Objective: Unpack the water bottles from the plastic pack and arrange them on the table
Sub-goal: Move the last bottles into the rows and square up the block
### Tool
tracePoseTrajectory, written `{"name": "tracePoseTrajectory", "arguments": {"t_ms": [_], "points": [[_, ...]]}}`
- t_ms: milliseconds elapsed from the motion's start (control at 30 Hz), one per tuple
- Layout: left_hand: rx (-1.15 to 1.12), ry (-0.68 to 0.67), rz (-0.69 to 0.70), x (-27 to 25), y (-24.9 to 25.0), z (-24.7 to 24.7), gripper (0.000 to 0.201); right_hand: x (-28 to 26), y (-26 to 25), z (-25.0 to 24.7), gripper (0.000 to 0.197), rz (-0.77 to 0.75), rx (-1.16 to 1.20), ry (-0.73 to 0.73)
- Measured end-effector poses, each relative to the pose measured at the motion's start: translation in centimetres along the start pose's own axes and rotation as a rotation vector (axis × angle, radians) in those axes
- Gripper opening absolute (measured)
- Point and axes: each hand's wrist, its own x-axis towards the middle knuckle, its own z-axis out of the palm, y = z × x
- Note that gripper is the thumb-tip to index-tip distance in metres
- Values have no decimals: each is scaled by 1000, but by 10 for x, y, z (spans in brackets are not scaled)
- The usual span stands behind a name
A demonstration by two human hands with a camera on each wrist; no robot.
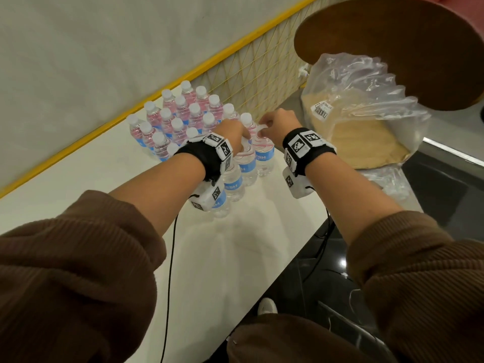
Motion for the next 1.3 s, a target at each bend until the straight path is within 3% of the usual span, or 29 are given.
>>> {"name": "tracePoseTrajectory", "arguments": {"t_ms": [733, 1067, 1300], "points": [[-74, 47, -34, 6, -5, 4, 45, 5, -9, -15, 40, -45, -90, -109], [-69, 67, -23, 5, -4, 4, 43, 7, -9, -13, 38, -46, -94, -84], [-65, 9, -11, -3, -3, -2, 47, 7, -7, -11, 39, -57, -111, -93]]}}
